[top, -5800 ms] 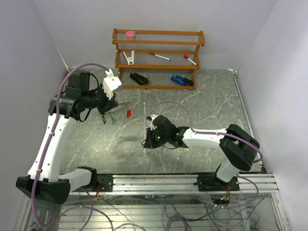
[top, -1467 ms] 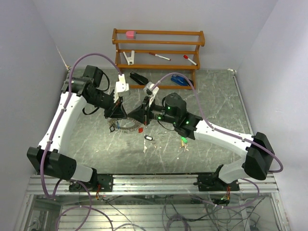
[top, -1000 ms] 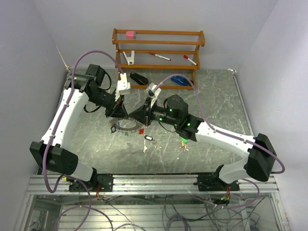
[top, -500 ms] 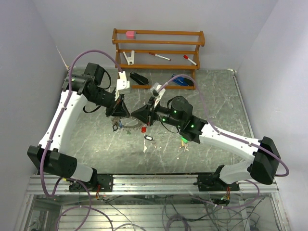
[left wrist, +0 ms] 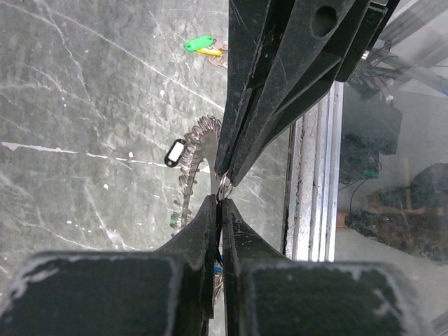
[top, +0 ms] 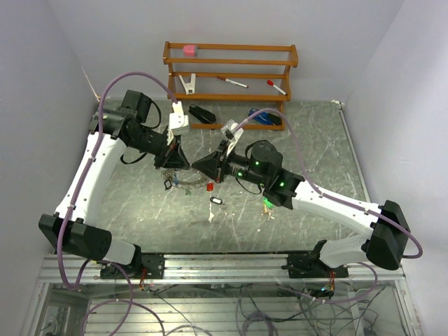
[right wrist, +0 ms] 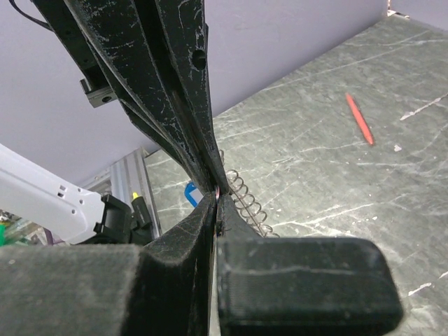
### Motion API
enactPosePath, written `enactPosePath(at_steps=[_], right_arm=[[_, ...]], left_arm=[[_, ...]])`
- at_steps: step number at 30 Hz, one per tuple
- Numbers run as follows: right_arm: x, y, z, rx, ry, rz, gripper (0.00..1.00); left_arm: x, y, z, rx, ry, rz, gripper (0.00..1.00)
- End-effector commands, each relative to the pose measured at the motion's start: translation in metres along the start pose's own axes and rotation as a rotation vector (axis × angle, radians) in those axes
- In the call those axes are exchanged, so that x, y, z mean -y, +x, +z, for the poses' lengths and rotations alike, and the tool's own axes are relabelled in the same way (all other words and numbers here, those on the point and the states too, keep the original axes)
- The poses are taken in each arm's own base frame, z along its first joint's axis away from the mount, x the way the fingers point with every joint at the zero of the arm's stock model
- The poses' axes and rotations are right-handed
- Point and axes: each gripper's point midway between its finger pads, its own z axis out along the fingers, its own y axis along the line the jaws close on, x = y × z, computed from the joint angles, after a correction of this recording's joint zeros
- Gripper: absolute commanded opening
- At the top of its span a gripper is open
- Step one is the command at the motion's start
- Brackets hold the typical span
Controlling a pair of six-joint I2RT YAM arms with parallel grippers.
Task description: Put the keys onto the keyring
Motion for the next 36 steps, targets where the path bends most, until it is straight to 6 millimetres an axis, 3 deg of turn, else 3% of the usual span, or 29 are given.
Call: enactPosePath(at_steps=[1, 5, 11, 14, 18, 20, 22, 25, 30, 36], right_arm=[[-0.003, 0.002, -0.013, -0.007, 0.003, 0.024, 0.0], [-0.005, 0.001, -0.015, -0.005, -0.003, 0.037, 0.0], [-0.005, -0.009, -0.017, 0.015, 0.01, 0.024, 0.15], [-0.011, -0.027, -0.016, 0.045, 0.002, 0.009, 0.26], [-0.01, -0.04, -0.023, 0.078, 0.03, -0.003, 0.31], [0.003, -0.034, -0.033, 0.059, 0.104, -0.008, 0.32], [0.024, -0.014, -0.046, 0.008, 0.212, -0.023, 0.32], [0.054, 0.047, -0.065, -0.159, 0.339, 0.001, 0.32], [0.068, 0.135, -0.083, -0.33, 0.38, 0.136, 0.32], [0.082, 0.186, -0.081, -0.455, 0.403, 0.161, 0.31]], left_arm=[[-0.01, -0.011, -0.011, 0.004, -0.085, 0.069, 0.07], [-0.013, -0.008, -0.011, -0.003, -0.1, 0.067, 0.07], [-0.015, -0.002, -0.008, -0.013, -0.103, 0.056, 0.07], [-0.017, -0.001, -0.007, -0.013, -0.112, 0.049, 0.07], [-0.023, 0.004, -0.006, -0.024, -0.135, 0.041, 0.07], [-0.025, 0.006, -0.007, -0.036, -0.151, 0.046, 0.07], [-0.026, 0.01, -0.009, -0.05, -0.167, 0.054, 0.07], [-0.03, 0.015, -0.01, -0.068, -0.193, 0.053, 0.07], [-0.03, 0.018, -0.01, -0.06, -0.203, 0.041, 0.07], [-0.028, 0.016, -0.013, -0.053, -0.204, 0.045, 0.07]])
